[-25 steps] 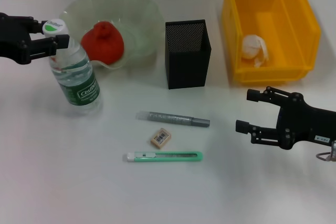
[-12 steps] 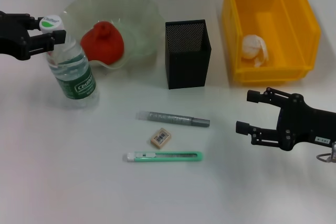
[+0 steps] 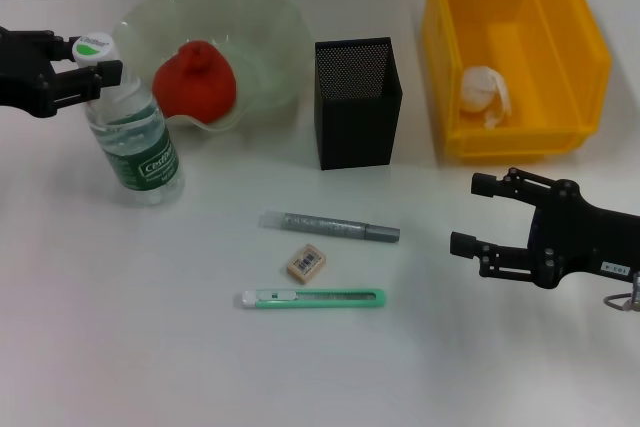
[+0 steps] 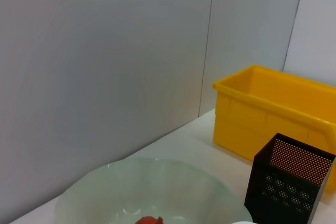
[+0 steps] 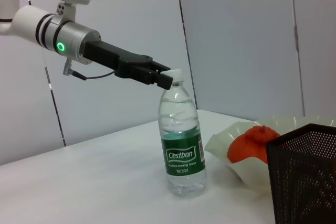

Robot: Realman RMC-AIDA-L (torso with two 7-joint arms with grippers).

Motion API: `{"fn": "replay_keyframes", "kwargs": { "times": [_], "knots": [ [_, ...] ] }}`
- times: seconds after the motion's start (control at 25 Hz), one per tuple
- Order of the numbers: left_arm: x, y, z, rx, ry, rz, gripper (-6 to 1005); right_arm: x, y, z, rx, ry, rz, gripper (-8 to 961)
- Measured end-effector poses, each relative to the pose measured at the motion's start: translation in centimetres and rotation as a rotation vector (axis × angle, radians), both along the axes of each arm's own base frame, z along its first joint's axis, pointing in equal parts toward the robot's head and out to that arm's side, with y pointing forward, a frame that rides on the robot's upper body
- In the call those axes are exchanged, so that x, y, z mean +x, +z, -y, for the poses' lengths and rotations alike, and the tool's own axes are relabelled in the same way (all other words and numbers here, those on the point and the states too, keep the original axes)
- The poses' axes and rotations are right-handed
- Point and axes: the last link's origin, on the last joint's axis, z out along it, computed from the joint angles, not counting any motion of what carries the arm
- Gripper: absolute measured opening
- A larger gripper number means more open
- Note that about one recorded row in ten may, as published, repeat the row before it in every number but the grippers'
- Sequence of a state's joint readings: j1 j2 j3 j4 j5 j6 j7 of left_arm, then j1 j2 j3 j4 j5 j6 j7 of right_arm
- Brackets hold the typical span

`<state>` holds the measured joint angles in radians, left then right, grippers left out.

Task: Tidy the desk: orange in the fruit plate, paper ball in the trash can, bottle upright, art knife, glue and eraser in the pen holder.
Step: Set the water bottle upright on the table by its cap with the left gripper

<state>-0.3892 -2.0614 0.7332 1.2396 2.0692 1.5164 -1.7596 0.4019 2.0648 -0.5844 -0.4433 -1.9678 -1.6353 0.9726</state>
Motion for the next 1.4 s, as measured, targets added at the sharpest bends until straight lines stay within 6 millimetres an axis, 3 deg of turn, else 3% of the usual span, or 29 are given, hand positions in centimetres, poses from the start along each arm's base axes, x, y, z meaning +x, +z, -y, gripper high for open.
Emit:
{"fn": "replay_keyframes", "kwargs": {
  "times": [1.12,1.36,1.4],
  "knots": [
    [0.08,-0.06,-0.03,-0.001,-0.005,-0.002,454,-0.09,0.0,-0.18,0.001,0.001,0.001,823],
    [0.13,-0.14,0.02,-0.007,-0.007,0.0,605,-0.11,0.02,-0.17,0.001,0.001,-0.001,823],
    [0.17,-0.15,0.03,-0.009,-0.009,0.001,699,-0.12,0.02,-0.17,0.001,0.001,-0.001,823]
  ]
}}
